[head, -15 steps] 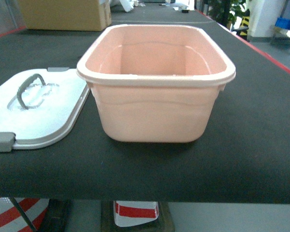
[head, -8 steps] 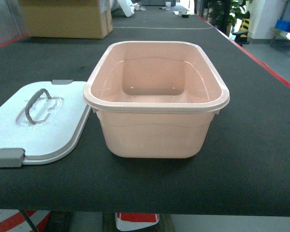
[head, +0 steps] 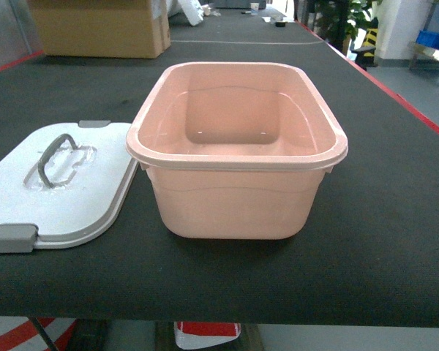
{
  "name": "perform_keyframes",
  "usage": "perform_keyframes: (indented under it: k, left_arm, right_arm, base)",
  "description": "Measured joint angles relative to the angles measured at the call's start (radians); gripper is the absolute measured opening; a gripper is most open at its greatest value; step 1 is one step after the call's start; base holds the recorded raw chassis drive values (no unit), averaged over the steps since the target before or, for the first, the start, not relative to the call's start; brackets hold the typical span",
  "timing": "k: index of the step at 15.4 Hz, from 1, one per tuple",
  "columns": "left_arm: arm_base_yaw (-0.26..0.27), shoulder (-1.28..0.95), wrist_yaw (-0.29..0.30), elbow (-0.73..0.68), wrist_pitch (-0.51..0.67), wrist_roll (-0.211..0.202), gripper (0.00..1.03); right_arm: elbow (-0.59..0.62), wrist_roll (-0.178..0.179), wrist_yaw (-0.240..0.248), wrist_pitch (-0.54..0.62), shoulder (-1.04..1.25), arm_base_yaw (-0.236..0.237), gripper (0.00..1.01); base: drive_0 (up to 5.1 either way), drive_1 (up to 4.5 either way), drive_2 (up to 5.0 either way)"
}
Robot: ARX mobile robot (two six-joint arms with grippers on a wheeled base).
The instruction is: Pick capacitor and pack into box
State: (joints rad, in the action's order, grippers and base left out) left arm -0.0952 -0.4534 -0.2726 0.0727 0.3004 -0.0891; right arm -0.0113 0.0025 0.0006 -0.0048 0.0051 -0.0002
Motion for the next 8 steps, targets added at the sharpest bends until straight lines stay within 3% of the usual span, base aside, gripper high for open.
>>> perform_keyframes:
  k: [2,3,5,8]
  left_arm:
    - [-0.064,-0.419,0.033,0.216,0.356,0.013,0.43]
    - [-0.101,-0.570,0.042,0.306,0.430,0.035,0.43]
    - [-0.168,-0.797,0.033,0.430,0.455,0.062,0.43]
    - [-0.342,-1.091,0.020,0.655,0.427,0.115,0.43]
  right_arm:
    - [0.000,0.000,-0.001,0.000,0.000,0.000,0.98]
    - [0.000,0.000,0.000,0.000,0.000,0.000,0.98]
    - [0.000,0.000,0.000,0.000,0.000,0.000,0.98]
    - [0.000,0.000,0.000,0.000,0.000,0.000,0.98]
  base:
    - [0.0,0.00,0.0]
    - [0.0,0.00,0.0]
    - [0.0,0.00,0.0]
    - [0.0,0.00,0.0]
